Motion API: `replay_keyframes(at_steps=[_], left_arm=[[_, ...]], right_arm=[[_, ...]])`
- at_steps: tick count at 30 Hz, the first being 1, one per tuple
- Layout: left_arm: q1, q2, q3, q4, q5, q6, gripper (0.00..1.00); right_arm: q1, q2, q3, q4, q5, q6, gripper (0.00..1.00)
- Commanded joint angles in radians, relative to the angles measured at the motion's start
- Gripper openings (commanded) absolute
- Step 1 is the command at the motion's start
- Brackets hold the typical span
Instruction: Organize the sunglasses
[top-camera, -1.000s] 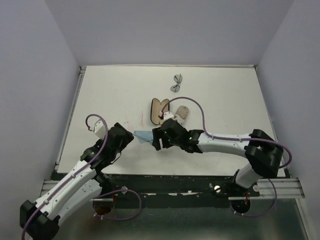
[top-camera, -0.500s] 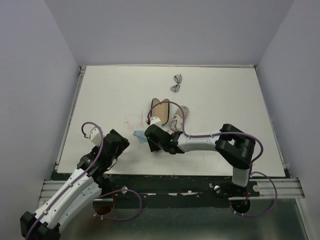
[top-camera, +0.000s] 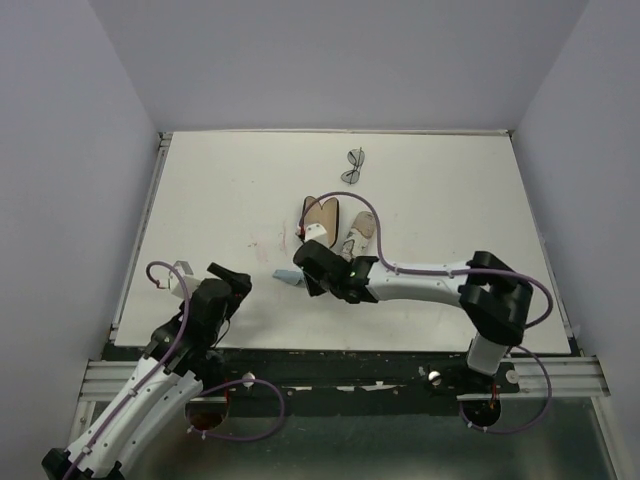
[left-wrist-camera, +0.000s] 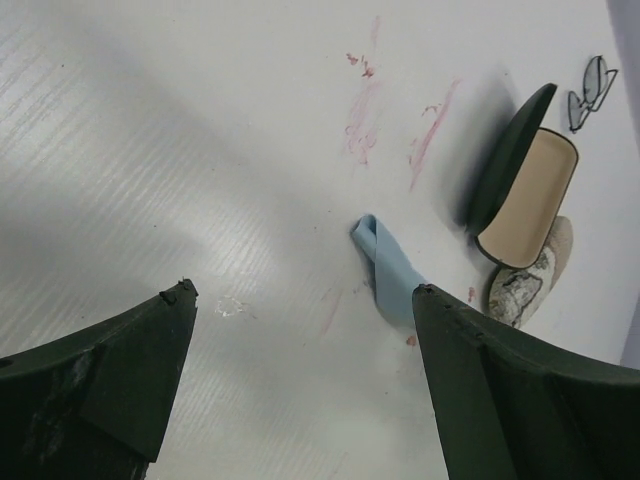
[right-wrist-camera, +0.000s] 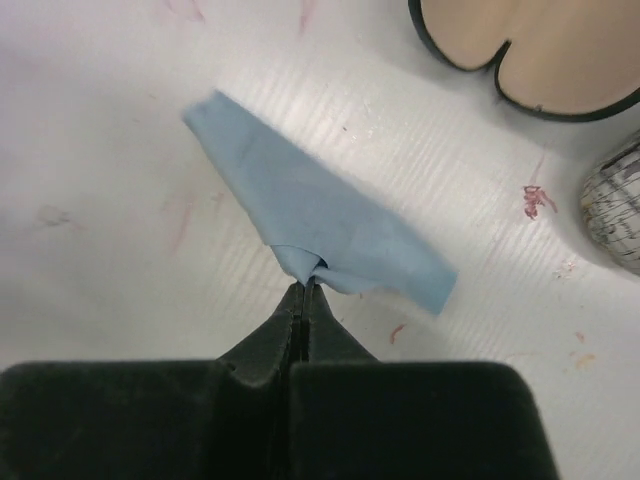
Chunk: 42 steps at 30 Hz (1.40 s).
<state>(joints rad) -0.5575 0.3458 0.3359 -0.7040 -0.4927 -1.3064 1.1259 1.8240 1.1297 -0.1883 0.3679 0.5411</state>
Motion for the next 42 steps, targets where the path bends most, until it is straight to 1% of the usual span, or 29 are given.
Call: replay_keyframes(at_steps=[1,3,6,8,11,12,14,19,24,26,28,30,32,33,35,36,37,38,40,41,42], left_arm=[[0.004,-0.076,-0.017,0.049,-0.038,0.042,0.99],[0.007,-0.08,-0.003,0.044,-0.038,0.055,0.99],[0.004,-0.064,0.031,0.015,-0.058,0.065,0.99],[0.004,-0.041,0.054,0.029,-0.046,0.1,0.99],[0.005,0.014,0.092,0.046,-0.012,0.147,0.99],[0.005,0.036,0.098,0.054,-0.006,0.159,0.99],[0.007,0.084,0.112,0.06,0.005,0.173,0.99],[0.008,0.171,0.14,0.086,0.046,0.208,0.99],[0.008,0.222,0.178,0.061,0.069,0.237,0.99],[0.01,0.226,0.178,0.058,0.071,0.237,0.99],[0.01,0.231,0.173,0.073,0.083,0.24,0.99],[0.01,0.233,0.169,0.09,0.1,0.252,0.99],[0.011,0.231,0.169,0.101,0.115,0.263,0.99],[0.011,0.231,0.173,0.097,0.117,0.265,0.99],[0.011,0.222,0.172,0.084,0.105,0.259,0.99],[0.011,0.22,0.172,0.074,0.099,0.25,0.99],[0.013,0.214,0.17,0.067,0.092,0.245,0.99],[0.013,0.208,0.167,0.064,0.091,0.243,0.99],[0.013,0.197,0.164,0.066,0.089,0.248,0.99],[0.014,0.193,0.164,0.066,0.088,0.249,0.99],[0.013,0.191,0.163,0.066,0.083,0.249,0.99]], right_arm=[[0.005,-0.19,0.056,-0.063,-0.061,-0.049,0.01],[0.005,-0.215,0.099,-0.112,-0.098,-0.067,0.01],[0.002,-0.23,0.148,-0.155,-0.106,-0.09,0.01],[-0.009,-0.215,0.185,-0.187,-0.115,-0.09,0.01],[-0.047,-0.166,0.245,-0.301,-0.144,-0.055,0.01],[-0.055,-0.157,0.249,-0.331,-0.127,-0.043,0.01],[-0.072,-0.157,0.216,-0.378,-0.118,-0.017,0.01],[-0.127,-0.177,0.07,-0.445,-0.167,0.026,0.01],[-0.14,-0.065,0.006,-0.592,-0.147,0.03,0.01],[-0.14,-0.049,-0.008,-0.625,-0.141,0.026,0.01],[-0.14,-0.092,0.004,-0.607,-0.153,0.005,0.01],[-0.141,-0.171,0.018,-0.518,-0.229,-0.038,0.01],[-0.141,-0.268,0.016,-0.366,-0.361,-0.09,0.01],[-0.141,-0.317,0.013,-0.284,-0.471,-0.108,0.01],[-0.14,-0.363,0.021,-0.177,-0.633,-0.128,0.01],[-0.141,-0.373,0.03,-0.149,-0.671,-0.118,0.01],[-0.143,-0.374,0.05,-0.158,-0.684,-0.118,0.01],[-0.146,-0.368,0.07,-0.196,-0.651,-0.107,0.01],[-0.161,-0.347,0.085,-0.328,-0.496,-0.073,0.01],[-0.172,-0.339,0.067,-0.37,-0.415,-0.05,0.01],[-0.196,-0.333,0.03,-0.408,-0.373,-0.011,0.01]])
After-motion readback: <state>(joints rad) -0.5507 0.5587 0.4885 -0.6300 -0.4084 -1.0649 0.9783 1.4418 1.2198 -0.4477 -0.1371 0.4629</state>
